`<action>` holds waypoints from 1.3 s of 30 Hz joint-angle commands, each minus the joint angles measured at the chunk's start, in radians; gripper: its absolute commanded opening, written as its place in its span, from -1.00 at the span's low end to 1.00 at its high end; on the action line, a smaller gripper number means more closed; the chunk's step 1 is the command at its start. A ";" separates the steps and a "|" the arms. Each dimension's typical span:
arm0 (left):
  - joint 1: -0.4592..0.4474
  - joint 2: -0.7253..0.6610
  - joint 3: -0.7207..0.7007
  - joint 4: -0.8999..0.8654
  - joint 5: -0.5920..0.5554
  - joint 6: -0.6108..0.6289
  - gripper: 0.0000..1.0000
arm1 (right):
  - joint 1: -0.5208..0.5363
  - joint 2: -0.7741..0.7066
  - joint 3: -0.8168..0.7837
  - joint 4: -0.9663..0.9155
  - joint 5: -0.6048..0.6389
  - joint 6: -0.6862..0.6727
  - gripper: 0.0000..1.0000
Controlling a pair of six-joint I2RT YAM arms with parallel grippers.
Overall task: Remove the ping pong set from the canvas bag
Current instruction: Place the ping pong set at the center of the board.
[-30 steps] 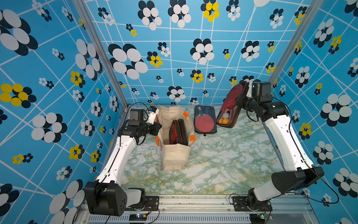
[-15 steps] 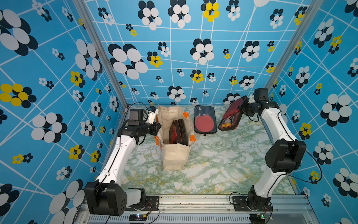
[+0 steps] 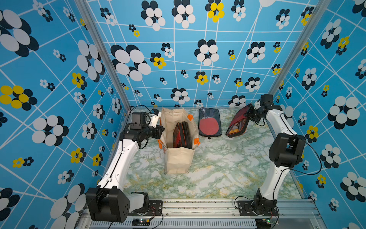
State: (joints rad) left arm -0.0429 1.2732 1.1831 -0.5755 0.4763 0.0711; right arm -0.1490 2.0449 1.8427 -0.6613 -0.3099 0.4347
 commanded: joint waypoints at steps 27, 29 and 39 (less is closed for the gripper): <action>0.026 -0.003 -0.019 0.027 0.051 -0.013 -1.00 | -0.016 0.325 0.193 0.097 -0.230 -0.090 -0.12; 0.025 -0.001 -0.017 0.028 0.053 -0.016 -1.00 | -0.029 0.330 0.189 0.096 -0.230 -0.078 -0.02; 0.020 -0.002 -0.019 0.029 0.053 -0.013 -1.00 | -0.076 0.355 0.200 0.106 -0.250 -0.028 0.28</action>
State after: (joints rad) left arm -0.0196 1.2705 1.1656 -0.5663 0.5098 0.0597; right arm -0.2226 2.3875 2.0354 -0.5503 -0.5365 0.3943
